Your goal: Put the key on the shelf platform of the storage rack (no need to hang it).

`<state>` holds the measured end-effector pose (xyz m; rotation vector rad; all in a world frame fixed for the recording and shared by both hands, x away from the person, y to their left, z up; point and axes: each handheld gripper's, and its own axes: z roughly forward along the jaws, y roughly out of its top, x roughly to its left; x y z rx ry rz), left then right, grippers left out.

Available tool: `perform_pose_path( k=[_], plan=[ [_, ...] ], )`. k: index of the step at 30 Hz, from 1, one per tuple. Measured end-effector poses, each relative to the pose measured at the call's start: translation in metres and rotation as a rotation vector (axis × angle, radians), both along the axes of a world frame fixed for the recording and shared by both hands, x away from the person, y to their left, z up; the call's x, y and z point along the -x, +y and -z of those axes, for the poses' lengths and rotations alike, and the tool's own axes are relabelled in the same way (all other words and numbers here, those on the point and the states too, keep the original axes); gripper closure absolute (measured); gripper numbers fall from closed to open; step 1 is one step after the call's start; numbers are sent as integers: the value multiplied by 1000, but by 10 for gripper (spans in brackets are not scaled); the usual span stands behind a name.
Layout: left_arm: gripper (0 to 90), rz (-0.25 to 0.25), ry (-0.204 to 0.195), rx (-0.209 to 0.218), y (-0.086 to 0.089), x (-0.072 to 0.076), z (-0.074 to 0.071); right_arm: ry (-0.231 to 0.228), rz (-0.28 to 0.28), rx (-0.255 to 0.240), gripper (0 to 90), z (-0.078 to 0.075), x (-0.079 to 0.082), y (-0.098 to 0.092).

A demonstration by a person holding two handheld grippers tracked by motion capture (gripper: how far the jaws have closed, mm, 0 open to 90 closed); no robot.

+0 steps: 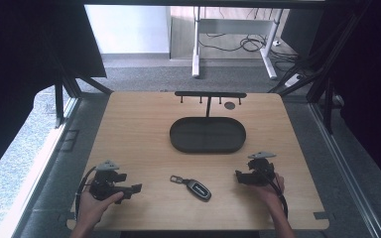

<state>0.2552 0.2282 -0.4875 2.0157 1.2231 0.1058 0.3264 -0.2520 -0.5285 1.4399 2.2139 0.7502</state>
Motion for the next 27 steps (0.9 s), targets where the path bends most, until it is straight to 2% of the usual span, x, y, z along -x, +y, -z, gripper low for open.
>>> perform_pose_path(
  k=[3,6,7,8,12,13,14,16,17,19,22,23,24,27],
  plan=[
    [204,-5,-1,0,2,0,0,0,-17,-29,170,-3,2,-1],
    [204,-11,-8,2,3,3,-2,-30,-36,-73,224,-14,10,-2],
    [204,-11,-8,2,3,3,-2,-30,-36,-73,224,-14,10,-2],
    [204,-9,-11,2,2,3,-3,-57,-39,-70,253,-21,14,-1],
    [203,6,-16,0,-1,5,-5,-83,-56,-67,304,-31,19,2],
    [203,5,-16,-2,-1,4,-5,-96,-87,-71,328,-39,22,6],
    [203,3,-14,-3,-1,4,-5,-96,-87,-71,328,-39,22,6],
    [203,-4,-10,-3,0,4,-5,-86,-126,-77,338,-46,23,12],
    [203,-7,-11,-1,1,4,-5,-73,-170,-73,337,-52,23,18],
    [203,-7,-12,1,1,4,-5,-68,-183,-71,330,-53,22,20],
    [204,-7,-12,0,1,4,-5,-8,-243,-66,320,-64,16,31],
    [204,-6,-11,0,1,4,-5,-8,-243,-66,320,-64,16,31],
    [203,-4,-10,1,0,4,-5,11,-267,-50,318,-69,14,36],
    [203,-2,-9,0,0,4,-4,26,-297,-25,306,-75,15,42]
  ],
)
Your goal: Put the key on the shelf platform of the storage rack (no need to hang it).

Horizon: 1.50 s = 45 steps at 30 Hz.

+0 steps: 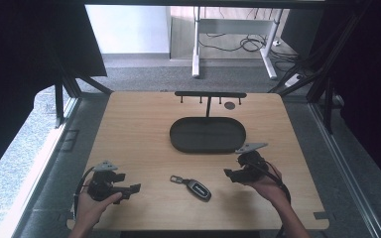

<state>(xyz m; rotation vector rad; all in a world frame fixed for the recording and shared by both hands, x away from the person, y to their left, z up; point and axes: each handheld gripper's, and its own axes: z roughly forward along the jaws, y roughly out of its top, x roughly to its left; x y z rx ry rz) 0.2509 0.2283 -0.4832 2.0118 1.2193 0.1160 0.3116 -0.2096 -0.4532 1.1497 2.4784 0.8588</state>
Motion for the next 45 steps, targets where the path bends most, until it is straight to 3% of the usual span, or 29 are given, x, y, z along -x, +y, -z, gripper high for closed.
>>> perform_pose_path(
  k=[15,21,45],
  plan=[
    [204,6,7,18,1,-1,0,63,-119,45,296,-13,0,43],
    [204,3,2,20,3,0,0,87,-179,94,292,-1,1,71],
    [204,-12,3,25,10,-1,0,190,-286,195,302,35,4,114]
  ],
)
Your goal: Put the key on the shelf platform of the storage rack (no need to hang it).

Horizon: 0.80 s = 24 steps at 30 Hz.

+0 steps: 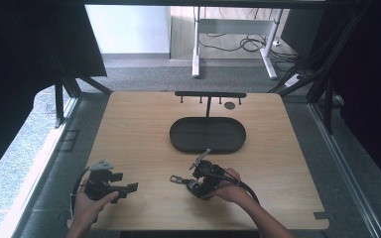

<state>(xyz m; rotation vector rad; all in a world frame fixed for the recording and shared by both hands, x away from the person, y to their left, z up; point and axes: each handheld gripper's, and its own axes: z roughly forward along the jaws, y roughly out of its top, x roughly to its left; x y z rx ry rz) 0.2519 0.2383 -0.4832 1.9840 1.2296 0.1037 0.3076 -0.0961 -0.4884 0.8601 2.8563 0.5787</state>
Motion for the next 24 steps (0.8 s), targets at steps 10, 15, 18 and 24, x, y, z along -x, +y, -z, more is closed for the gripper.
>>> perform_pose_path(
  k=[10,15,18,24],
  plan=[
    [204,-5,-2,3,1,0,0,27,-31,48,330,13,0,10],
    [204,-6,-1,3,2,0,0,44,-31,68,360,17,0,10],
    [204,-4,0,2,2,0,0,48,-28,79,381,19,-1,11],
    [204,-6,1,0,3,-1,0,38,-28,81,469,18,-1,13]
  ],
)
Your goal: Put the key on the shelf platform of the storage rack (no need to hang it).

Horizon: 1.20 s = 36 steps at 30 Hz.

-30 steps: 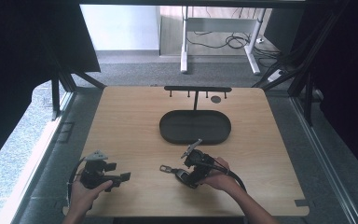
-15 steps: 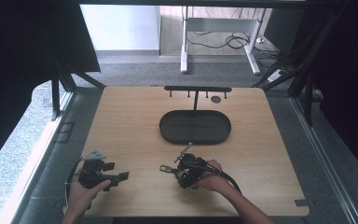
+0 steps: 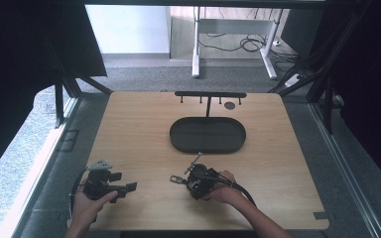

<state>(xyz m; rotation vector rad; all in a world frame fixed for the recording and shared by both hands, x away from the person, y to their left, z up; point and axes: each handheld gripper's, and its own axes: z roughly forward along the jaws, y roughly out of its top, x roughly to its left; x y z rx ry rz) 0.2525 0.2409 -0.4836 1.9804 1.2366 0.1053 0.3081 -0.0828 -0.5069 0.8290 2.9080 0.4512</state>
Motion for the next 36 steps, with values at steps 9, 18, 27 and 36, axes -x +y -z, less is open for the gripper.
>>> perform_pose_path(
  k=[9,18,27,36],
  plan=[
    [204,2,-2,-2,-2,1,0,-23,-20,5,490,-1,2,0],
    [204,0,2,-5,-1,0,1,-41,-13,-62,492,-12,1,-5],
    [204,1,-2,-3,-2,0,0,-65,27,-163,493,-41,-4,-19],
    [204,-2,-1,-3,-2,0,1,-96,57,-189,493,-57,-10,-28]
  ],
)
